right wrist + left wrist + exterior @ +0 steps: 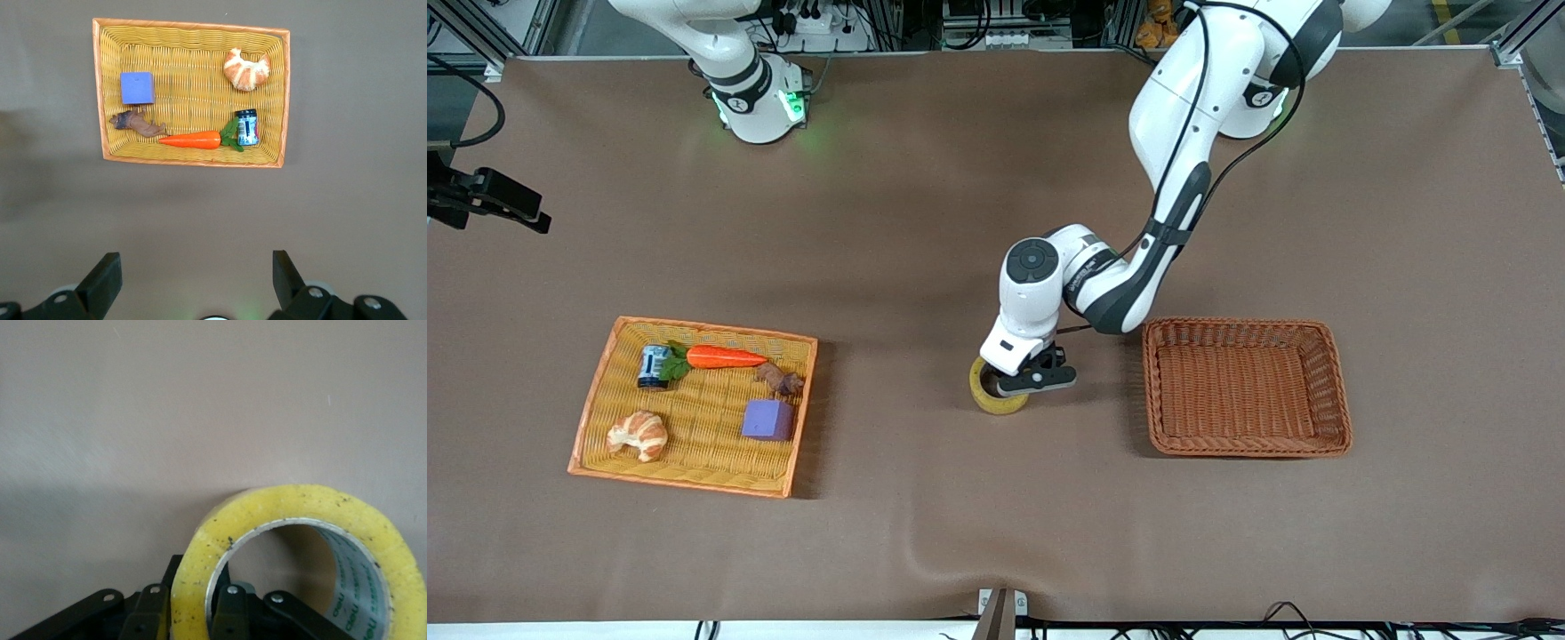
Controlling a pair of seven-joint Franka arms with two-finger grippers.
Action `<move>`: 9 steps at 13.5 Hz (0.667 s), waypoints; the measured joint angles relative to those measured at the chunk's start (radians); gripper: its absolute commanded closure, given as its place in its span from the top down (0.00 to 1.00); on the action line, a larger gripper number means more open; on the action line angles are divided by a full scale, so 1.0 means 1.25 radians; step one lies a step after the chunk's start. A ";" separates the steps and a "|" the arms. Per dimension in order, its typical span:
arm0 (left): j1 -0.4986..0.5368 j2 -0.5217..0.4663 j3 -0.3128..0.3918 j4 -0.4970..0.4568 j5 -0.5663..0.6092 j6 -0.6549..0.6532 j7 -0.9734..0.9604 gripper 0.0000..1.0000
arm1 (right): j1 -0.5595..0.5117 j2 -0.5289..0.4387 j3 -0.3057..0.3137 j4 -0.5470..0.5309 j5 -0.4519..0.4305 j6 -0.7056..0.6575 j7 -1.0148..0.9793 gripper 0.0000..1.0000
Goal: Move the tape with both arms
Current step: 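Lift the tape roll with the left gripper and move it over the basket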
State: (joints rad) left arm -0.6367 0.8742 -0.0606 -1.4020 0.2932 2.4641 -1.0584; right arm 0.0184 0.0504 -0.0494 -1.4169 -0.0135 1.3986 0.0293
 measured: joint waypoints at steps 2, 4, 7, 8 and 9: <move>0.041 -0.063 0.001 -0.011 0.000 -0.031 0.026 0.00 | -0.001 0.000 0.000 0.001 0.000 0.000 0.000 1.00; 0.091 -0.155 0.000 -0.071 0.000 -0.052 0.069 0.00 | -0.001 0.000 0.000 0.001 0.000 0.000 0.000 1.00; 0.189 -0.279 -0.003 -0.205 0.000 -0.061 0.190 0.00 | -0.004 0.000 0.000 0.001 0.000 0.000 0.000 1.00; 0.227 -0.301 -0.011 -0.240 -0.002 -0.061 0.218 0.00 | -0.005 0.000 0.000 0.001 0.000 0.000 0.000 1.00; 0.271 -0.310 -0.031 -0.268 -0.014 -0.060 0.232 0.00 | -0.005 0.000 0.000 0.001 0.000 0.003 0.000 1.00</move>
State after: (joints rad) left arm -0.2979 0.4873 -0.0989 -1.7372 0.2752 2.3890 -0.7685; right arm 0.0125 0.0503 -0.0491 -1.4155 -0.0135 1.4020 0.0293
